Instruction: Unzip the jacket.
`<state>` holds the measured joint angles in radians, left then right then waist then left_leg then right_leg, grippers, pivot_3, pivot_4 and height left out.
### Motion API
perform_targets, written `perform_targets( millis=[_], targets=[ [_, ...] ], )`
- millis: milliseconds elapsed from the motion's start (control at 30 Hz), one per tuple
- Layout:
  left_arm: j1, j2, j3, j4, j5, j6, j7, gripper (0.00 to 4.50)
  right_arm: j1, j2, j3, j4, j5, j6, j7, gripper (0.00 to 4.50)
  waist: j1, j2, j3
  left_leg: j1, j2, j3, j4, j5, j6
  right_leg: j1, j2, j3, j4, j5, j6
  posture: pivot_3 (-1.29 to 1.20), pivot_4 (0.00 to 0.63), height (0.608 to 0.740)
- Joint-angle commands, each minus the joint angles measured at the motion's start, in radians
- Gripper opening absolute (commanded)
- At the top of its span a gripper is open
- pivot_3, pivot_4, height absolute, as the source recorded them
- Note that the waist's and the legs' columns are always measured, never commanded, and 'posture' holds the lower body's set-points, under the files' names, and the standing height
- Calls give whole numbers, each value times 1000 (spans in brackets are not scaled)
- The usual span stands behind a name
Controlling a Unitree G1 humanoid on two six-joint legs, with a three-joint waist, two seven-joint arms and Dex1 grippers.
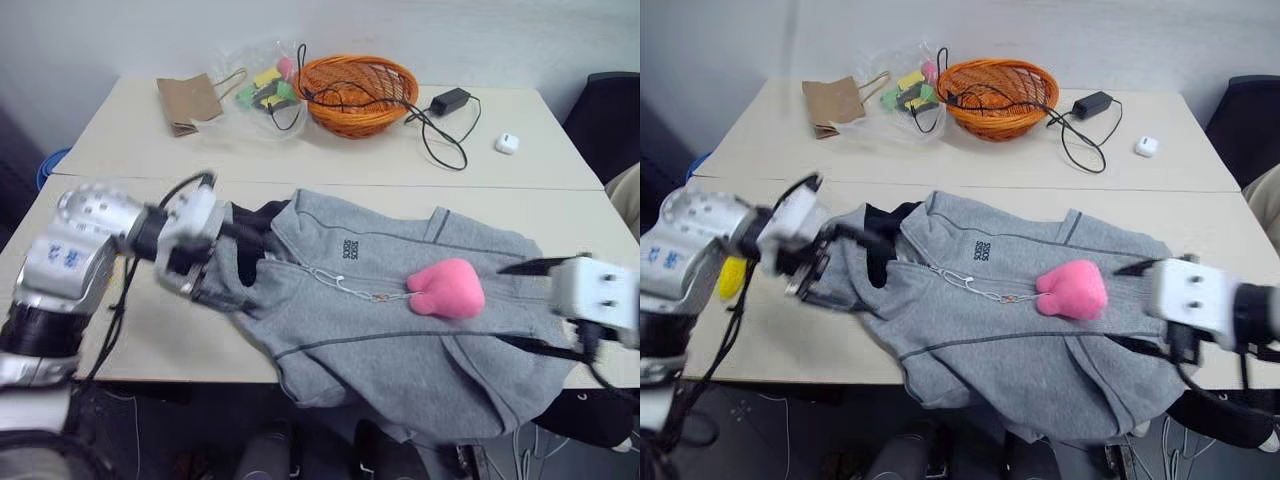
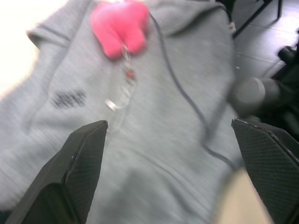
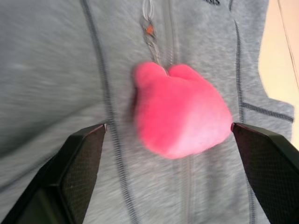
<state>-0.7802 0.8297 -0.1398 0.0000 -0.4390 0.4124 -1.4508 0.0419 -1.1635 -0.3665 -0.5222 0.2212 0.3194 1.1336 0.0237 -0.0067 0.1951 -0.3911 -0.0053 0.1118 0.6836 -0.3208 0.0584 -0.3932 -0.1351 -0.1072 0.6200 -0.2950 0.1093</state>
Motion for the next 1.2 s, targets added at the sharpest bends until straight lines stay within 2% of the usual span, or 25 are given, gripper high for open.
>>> perform_targets(
  millis=[33, 133, 233, 267, 333, 400, 433, 467, 567, 700, 767, 967, 1067, 1200],
  targets=[
    [-68, -59, -64, 83, 87, -60, 9, 4469, -122, 38, 179, 123, -134, -139, -78, 4500, -2, 0, 0, 0, 0, 2, 0, 0, 0, 0, 2, -1, 1, 0, 0, 0, 150, 740],
    [-141, -123, -94, 174, 138, -105, 18, 4469, -220, 70, 309, 223, -222, -234, -95, 4500, -5, 0, 0, -1, 1, 5, 0, 1, 1, -2, 5, -3, 1, 0, 2, 0, 150, 740],
    [-185, -161, -101, 229, 164, -130, 20, 4469, -290, 104, 380, 290, -260, -268, -103, 4500, -6, -1, 0, -1, 1, 5, 1, 1, 1, -2, 5, -3, 1, 0, 2, 0, 150, 740],
    [-195, -169, -103, 242, 174, -140, 19, 4499, -309, 119, 393, 303, -256, -268, -102, 4320, -7, -1, 0, -1, 1, 5, 1, 1, 2, -2, 5, -3, 1, 0, 2, 0, 150, 740],
    [-208, -177, -112, 265, 195, -163, 13, 4500, -329, 139, 408, 314, -246, -275, -93, 3869, -8, -1, 0, 0, 2, 5, 1, 1, 2, -2, 5, -3, 2, 0, 3, 0, 150, 740],
    [-208, -176, -122, 282, 221, -193, 2, 4500, -325, 145, 407, 307, -229, -271, -80, 3238, -8, -1, 0, 0, 2, 5, 1, 1, 2, -2, 4, -3, 2, 0, 2, 0, 150, 740],
    [-207, -174, -128, 292, 235, -208, -6, 4500, -317, 145, 401, 301, -220, -266, -73, 2774, -8, -1, 0, 0, 2, 5, 1, 1, 2, -2, 4, -3, 2, 0, 2, 0, 150, 740],
    [-206, -174, -137, 305, 252, -229, -13, 4500, -308, 143, 395, 296, -214, -266, -68, 2644, -8, -1, 0, 0, 2, 5, 1, 1, 2, -2, 4, -3, 2, 0, 3, 0, 150, 740],
    [-213, -185, -163, 359, 297, -299, -28, 4500, -291, 139, 383, 289, -206, -263, -65, 1651, -7, -1, 0, 0, 2, 4, 1, 1, 2, -2, 4, -3, 2, 0, 2, 0, 150, 740],
    [-245, -255, -194, 494, 366, -413, 5, 4500, -279, 140, 374, 282, -210, -256, -75, 442, 0, -1, 0, 0, 1, 4, 2, 1, 2, -1, 4, -3, 2, 0, 3, 0, 150, 740],
    [-260, -291, -217, 582, 421, -500, 40, 4500, -273, 143, 368, 269, -212, -244, -85, 19, 2, -1, 0, 0, 1, 4, 2, 1, 2, -1, 3, -4, 2, 0, 3, 0, 150, 740],
    [-274, -358, -264, 801, 529, -654, 87, 4500, -286, 151, 372, 235, -216, -208, -103, 19, -3, -1, 0, -1, 1, 3, 3, 1, 3, -1, 3, -4, 2, 1, 4, 0, 150, 740],
    [-288, -387, -261, 907, 559, -697, 119, 3899, -289, 150, 366, 228, -215, -194, -111, 0, -2, -1, 0, -1, 1, 3, 3, 1, 3, -1, 3, -4, 2, 1, 4, 0, 150, 740],
    [-295, -397, -269, 997, 590, -734, 132, 2690, -254, 140, 339, 204, -209, -182, -119, 0, -2, -1, 0, 0, 1, 3, 3, 1, 3, -1, 2, -4, 2, 1, 4, 0, 150, 740]
  ],
)
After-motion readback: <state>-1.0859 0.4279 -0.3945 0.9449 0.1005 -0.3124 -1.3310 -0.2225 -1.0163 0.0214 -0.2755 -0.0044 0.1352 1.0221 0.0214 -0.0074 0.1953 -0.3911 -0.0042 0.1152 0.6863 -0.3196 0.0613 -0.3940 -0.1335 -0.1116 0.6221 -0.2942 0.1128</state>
